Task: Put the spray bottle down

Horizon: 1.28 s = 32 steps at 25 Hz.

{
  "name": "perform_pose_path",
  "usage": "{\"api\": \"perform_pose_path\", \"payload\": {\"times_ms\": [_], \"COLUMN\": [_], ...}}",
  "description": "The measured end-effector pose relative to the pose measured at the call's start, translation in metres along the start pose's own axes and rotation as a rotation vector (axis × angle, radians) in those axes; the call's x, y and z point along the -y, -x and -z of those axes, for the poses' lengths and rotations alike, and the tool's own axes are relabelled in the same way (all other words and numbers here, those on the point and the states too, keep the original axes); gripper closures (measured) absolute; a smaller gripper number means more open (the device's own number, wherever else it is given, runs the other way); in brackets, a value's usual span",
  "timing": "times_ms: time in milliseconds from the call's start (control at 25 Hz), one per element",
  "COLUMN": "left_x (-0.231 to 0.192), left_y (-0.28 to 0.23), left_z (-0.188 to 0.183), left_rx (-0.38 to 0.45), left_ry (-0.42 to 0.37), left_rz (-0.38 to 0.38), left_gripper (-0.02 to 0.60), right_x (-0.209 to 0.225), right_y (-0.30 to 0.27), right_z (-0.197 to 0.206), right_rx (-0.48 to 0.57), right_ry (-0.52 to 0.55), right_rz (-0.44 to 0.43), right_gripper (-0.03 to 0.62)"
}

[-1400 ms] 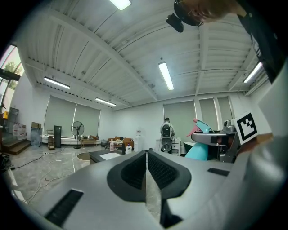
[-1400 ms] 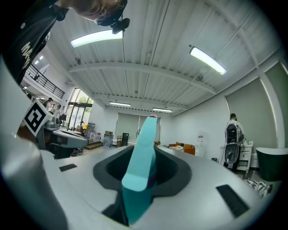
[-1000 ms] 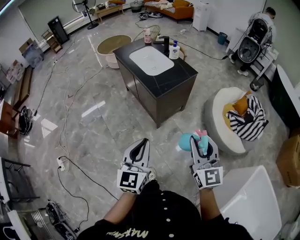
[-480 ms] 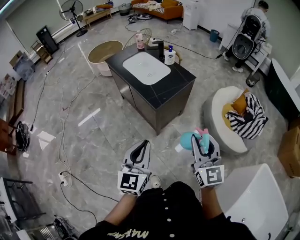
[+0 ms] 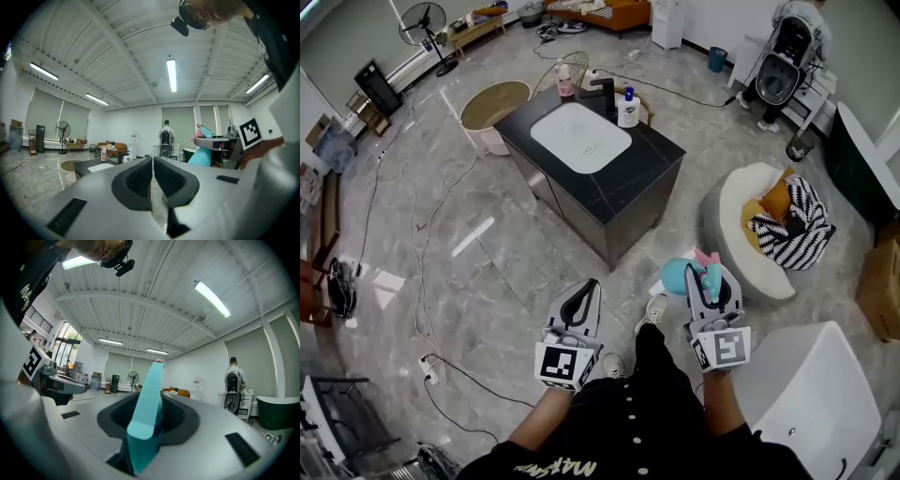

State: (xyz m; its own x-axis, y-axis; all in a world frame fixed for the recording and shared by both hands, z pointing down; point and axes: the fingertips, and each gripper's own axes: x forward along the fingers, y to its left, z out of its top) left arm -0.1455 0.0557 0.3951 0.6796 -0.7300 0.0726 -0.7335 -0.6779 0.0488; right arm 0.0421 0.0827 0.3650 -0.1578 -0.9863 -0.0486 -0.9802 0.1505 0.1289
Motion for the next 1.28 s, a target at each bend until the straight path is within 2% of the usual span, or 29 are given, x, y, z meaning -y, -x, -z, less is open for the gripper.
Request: {"api": "perform_pose_path", "payload": {"times_ms": [360, 880, 1080, 1280], "left_x": [-0.021, -0.048, -0.056, -0.063], "left_y": [-0.079, -0.236, -0.279, -0.299], "left_z": [0.0, -0.011, -0.026, -0.032], "left_rx": [0.001, -0.011, 0.004, 0.013], "left_ry": [-0.01, -0.007, -0.014, -0.008], "left_rz": [-0.02, -0.064, -0.1, -0.118], "left_gripper": [0.56, 0.56, 0.559, 0.559], "right_x": [0.051, 0.153, 0.183, 0.195], "right_y": [-0.069, -0.199, -0.245, -0.276], "right_z": [0.016, 0.041, 0.04, 0.045], "right_rx": [0.014, 0.009, 0.014, 0.008], "right_ry": [0.004, 0.0, 0.004, 0.007], "right_rz": [-0.019, -0.089, -0.133, -0.168], "right_gripper": [0.48, 0.48, 0.48, 0.48]}}
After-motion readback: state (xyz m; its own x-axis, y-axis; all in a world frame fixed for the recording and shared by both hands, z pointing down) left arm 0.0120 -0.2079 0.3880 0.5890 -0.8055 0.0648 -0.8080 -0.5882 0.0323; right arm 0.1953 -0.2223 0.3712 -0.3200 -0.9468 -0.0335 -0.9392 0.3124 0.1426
